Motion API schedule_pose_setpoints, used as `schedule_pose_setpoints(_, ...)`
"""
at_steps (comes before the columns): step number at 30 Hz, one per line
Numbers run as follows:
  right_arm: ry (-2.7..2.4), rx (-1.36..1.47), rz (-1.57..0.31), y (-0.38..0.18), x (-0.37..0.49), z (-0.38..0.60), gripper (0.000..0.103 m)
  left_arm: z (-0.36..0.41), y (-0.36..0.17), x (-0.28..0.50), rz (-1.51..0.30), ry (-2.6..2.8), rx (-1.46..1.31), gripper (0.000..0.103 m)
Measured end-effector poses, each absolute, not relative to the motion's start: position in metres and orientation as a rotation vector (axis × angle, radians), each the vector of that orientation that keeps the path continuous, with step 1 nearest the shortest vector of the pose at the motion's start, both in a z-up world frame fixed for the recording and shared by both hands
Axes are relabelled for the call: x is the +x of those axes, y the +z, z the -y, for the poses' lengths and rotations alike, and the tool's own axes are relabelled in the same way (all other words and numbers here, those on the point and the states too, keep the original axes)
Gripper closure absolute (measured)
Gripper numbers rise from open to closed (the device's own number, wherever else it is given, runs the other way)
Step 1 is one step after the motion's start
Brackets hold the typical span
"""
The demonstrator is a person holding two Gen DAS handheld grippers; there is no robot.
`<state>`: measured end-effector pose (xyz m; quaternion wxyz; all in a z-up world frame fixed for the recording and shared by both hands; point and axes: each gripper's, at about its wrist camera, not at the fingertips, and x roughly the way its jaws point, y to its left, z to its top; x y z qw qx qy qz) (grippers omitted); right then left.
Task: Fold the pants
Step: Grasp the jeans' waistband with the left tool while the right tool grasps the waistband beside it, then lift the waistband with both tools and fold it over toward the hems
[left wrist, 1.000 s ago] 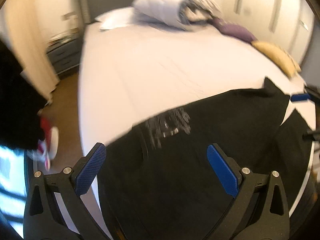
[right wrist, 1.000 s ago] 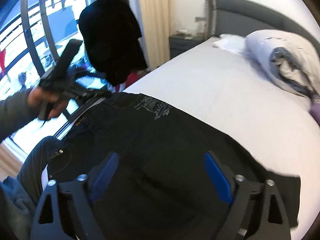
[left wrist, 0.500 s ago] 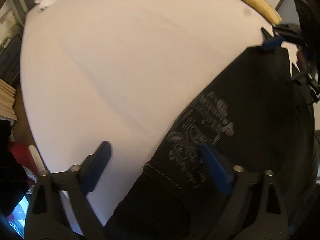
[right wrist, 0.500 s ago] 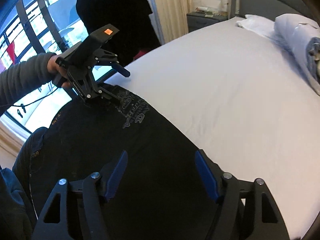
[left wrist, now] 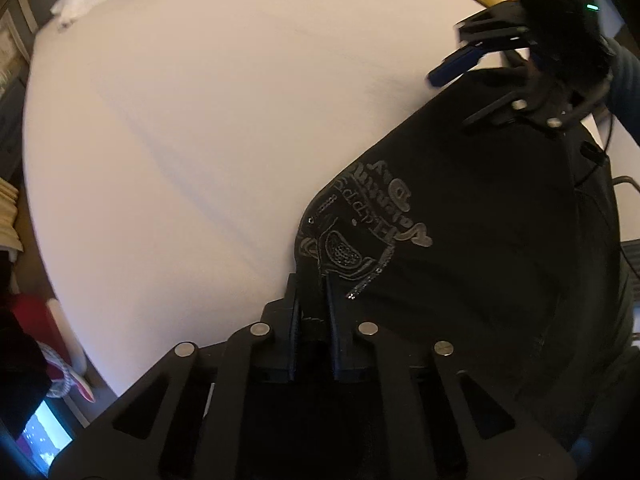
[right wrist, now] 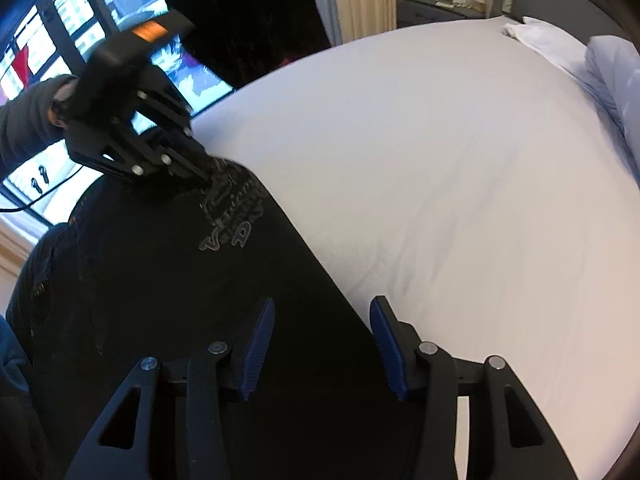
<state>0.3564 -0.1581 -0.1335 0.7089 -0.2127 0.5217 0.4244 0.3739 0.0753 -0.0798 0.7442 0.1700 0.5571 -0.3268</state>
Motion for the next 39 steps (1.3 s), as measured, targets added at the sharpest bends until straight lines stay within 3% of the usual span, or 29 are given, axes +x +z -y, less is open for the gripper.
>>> schedule_pose_setpoints(15, 0.976, -0.608, -1.238, -0.137, 0.380, 0.156, 0.057, -0.077, -0.048, 0.278, -0.936, -0.678, 0.510, 0.095)
schedule_pose_setpoints(17, 0.993, -0.616, -1.248, -0.133, 0.381, 0.160, 0.065, -0.077, -0.041, 0.276, -0.935, -0.678, 0.502, 0.095)
schedule_pose_setpoints(19, 1.011, -0.636, -1.247, -0.127, 0.380, 0.163, 0.081, -0.072, -0.038, 0.276, -0.934, -0.677, 0.497, 0.095)
schedule_pose_setpoints(24, 1.000, -0.634, -1.247, -0.113, 0.379, 0.182, 0.096, -0.065, -0.037, 0.287, -0.933, -0.668, 0.490, 0.095)
schedule_pose_setpoints(33, 0.834, -0.404, -1.211, -0.067, 0.355, 0.233, 0.099, -0.067, -0.028, 0.271, -0.898, -0.639, 0.466, 0.095)
schedule_pose_setpoints(39, 0.662, -0.036, -1.188, -0.042, 0.320, 0.283, 0.099, -0.059, -0.012, 0.225, -0.852, -0.617, 0.497, 0.095)
